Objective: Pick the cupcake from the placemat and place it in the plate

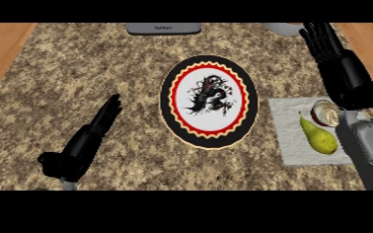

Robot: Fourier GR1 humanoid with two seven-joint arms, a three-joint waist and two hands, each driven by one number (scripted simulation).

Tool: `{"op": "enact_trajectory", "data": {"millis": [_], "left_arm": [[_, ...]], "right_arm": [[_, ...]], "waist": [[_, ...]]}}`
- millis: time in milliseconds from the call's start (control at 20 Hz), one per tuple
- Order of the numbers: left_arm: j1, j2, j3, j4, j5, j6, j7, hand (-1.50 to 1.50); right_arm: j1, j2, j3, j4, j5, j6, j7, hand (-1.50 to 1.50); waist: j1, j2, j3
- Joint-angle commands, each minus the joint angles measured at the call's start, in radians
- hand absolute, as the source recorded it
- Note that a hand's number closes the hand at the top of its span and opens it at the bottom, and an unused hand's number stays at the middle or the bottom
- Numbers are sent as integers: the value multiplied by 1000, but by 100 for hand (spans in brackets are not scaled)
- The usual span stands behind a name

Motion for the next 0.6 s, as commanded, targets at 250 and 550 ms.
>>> {"op": "enact_trajectory", "data": {"millis": [250, 550], "left_arm": [[-201, 47, 175, 65, -103, 174, 132, 0], [-191, 31, 158, 117, -92, 146, 137, 0]], "right_arm": [[-44, 72, -68, 105, -225, 86, 212, -150], [183, -30, 81, 183, 175, -1, -51, -150]], "waist": [[14, 21, -8], [-2, 23, -7]]}}
